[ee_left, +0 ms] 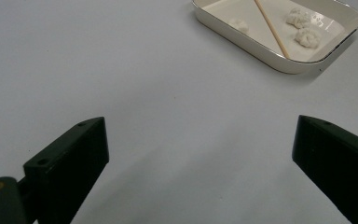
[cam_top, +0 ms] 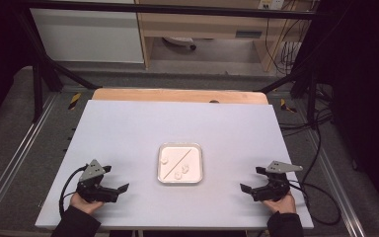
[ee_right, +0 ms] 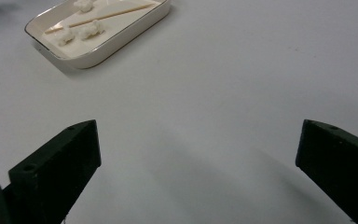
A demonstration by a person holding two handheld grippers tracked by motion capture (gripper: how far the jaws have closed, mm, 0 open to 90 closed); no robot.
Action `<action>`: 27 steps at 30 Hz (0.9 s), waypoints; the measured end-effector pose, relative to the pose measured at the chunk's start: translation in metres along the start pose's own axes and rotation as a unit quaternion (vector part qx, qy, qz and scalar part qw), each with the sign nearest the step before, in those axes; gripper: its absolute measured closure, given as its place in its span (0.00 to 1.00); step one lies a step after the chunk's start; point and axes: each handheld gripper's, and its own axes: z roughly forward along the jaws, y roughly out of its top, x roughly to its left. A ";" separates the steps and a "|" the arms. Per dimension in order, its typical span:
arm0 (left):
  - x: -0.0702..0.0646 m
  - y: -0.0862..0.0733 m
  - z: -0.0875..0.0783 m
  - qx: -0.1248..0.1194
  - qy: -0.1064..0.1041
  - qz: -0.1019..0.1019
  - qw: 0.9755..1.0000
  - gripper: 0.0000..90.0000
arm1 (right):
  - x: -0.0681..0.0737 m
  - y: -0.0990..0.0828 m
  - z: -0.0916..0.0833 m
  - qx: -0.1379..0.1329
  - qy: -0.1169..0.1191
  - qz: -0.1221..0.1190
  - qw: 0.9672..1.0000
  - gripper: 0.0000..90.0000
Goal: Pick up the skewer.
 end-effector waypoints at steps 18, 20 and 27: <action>-0.003 0.005 0.001 0.002 0.001 0.003 1.000 0.04 | 0.001 0.001 0.000 -0.001 -0.001 0.000 1.000 0.01; -0.004 0.006 0.001 0.003 0.001 0.005 1.000 0.04 | 0.000 0.001 0.000 -0.001 -0.001 -0.001 1.000 0.01; -0.006 0.009 0.003 0.002 0.001 0.005 1.000 0.04 | 0.001 0.001 -0.001 -0.003 -0.002 -0.002 1.000 0.01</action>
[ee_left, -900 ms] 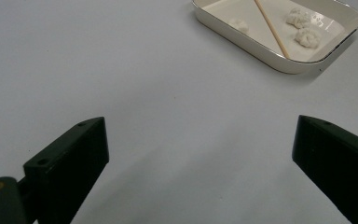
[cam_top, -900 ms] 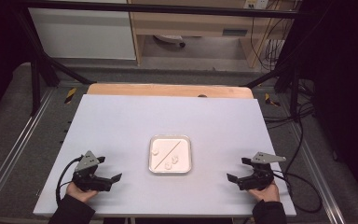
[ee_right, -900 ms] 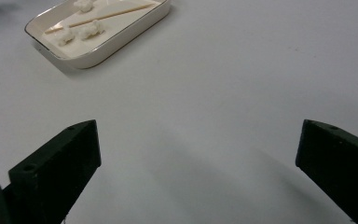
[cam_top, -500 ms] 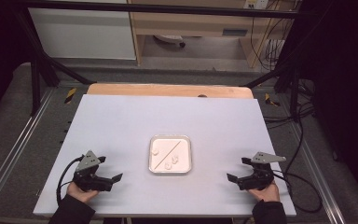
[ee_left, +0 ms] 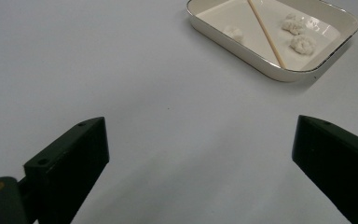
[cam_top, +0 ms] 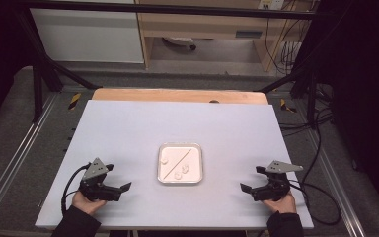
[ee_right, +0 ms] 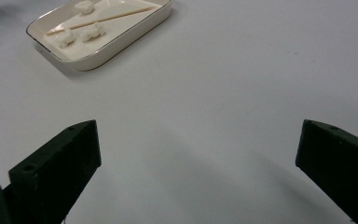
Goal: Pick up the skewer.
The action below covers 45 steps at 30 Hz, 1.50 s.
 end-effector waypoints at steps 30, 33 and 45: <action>-0.028 0.038 0.010 0.019 0.000 0.022 1.000 0.04 | 0.001 0.000 0.001 0.003 -0.003 -0.007 1.000 0.01; -0.032 0.043 0.013 0.024 -0.002 0.028 0.999 0.04 | 0.001 0.000 0.001 0.004 -0.003 -0.007 1.000 0.01; -0.049 0.063 0.032 0.039 -0.005 0.046 0.998 0.06 | 0.002 0.000 0.001 0.007 -0.003 -0.008 1.000 0.01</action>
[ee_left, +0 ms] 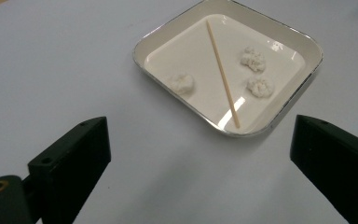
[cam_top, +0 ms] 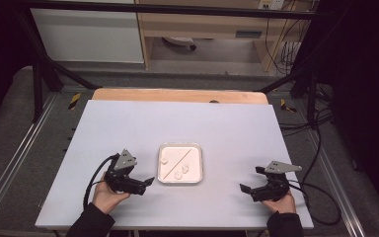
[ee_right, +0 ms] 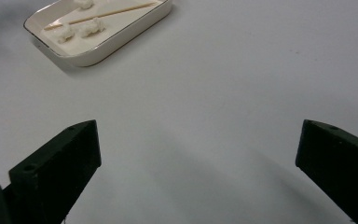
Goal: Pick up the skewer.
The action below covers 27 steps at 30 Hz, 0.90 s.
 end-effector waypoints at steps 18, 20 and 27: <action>-0.013 0.024 0.034 0.033 -0.014 -0.011 0.999 0.28 | 0.000 0.000 0.001 0.003 0.000 -0.002 1.000 0.01; -0.015 0.027 0.037 0.036 -0.013 -0.012 0.999 0.34 | 0.000 0.000 0.001 0.004 0.000 -0.003 1.000 0.01; -0.021 0.033 0.051 0.049 -0.009 -0.015 0.999 0.43 | 0.000 0.000 0.001 0.004 0.001 -0.003 1.000 0.01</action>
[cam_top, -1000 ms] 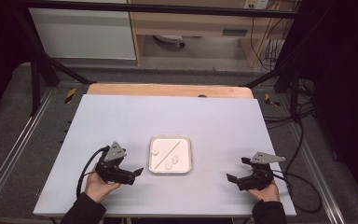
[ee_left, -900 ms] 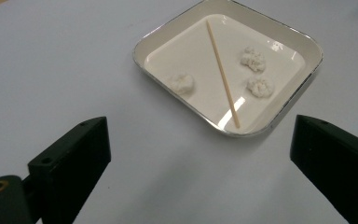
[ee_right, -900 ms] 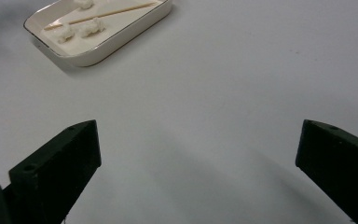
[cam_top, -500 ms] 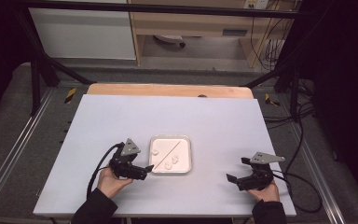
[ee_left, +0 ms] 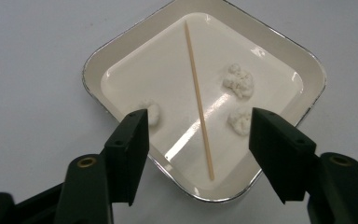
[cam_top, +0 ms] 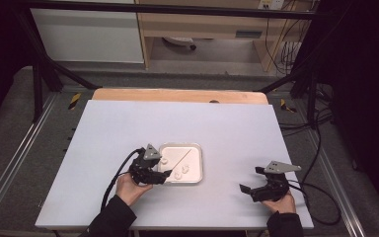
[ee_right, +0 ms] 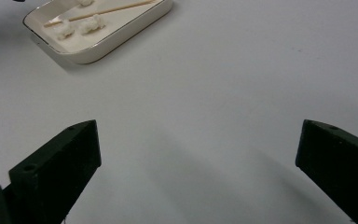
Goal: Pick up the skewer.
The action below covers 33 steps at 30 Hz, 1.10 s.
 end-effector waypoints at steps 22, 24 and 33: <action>-0.017 0.000 0.026 0.033 0.022 0.004 0.999 0.80 | 0.000 0.000 0.000 0.001 0.001 -0.001 1.000 0.01; -0.017 -0.002 0.028 0.035 0.023 0.002 0.999 0.82 | 0.000 0.000 0.000 0.001 0.001 0.001 1.000 0.01; -0.017 -0.005 0.032 0.037 0.036 -0.001 0.999 0.88 | 0.000 0.000 0.001 0.003 0.001 0.000 1.000 0.01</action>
